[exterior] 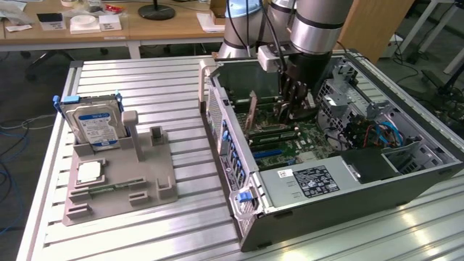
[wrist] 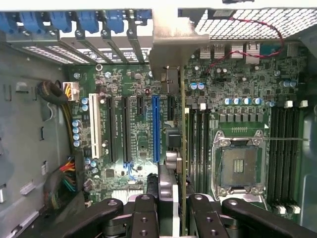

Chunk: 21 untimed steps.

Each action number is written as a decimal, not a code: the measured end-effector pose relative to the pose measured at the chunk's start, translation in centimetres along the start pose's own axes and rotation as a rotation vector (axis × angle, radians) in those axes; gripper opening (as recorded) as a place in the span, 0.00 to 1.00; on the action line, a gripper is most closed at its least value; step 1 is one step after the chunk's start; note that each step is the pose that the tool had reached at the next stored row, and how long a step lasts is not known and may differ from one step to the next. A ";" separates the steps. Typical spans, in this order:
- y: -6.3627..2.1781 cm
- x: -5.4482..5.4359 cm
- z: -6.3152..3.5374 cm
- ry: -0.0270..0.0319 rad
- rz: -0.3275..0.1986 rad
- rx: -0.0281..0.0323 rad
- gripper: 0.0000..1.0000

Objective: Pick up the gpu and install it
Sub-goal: 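Insert the gpu into the slot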

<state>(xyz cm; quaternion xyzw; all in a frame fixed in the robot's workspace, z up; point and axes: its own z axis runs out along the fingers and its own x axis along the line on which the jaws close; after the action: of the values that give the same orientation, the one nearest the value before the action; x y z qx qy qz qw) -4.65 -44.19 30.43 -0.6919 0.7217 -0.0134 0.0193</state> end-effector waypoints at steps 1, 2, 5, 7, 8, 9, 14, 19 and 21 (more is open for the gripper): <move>0.03 0.0 0.13 0.0003 0.006 0.0001 0.28; 0.04 0.1 0.22 0.0005 0.008 0.0001 0.28; 0.12 0.3 0.42 0.0003 0.008 0.0002 0.28; 0.34 0.3 0.56 0.0004 0.008 0.0001 0.28; 0.40 0.3 0.66 0.0004 0.008 0.0001 0.28; 0.41 0.4 0.81 0.0005 0.008 0.0001 0.28; 0.61 0.5 1.63 0.0003 0.008 0.0002 0.28; 0.86 0.5 2.17 0.0004 0.008 0.0000 0.28; 0.87 0.6 2.48 0.0005 0.008 -0.0039 0.28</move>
<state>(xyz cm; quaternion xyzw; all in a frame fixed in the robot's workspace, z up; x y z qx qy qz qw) -5.43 -44.75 27.91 -0.6890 0.7244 -0.0121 0.0178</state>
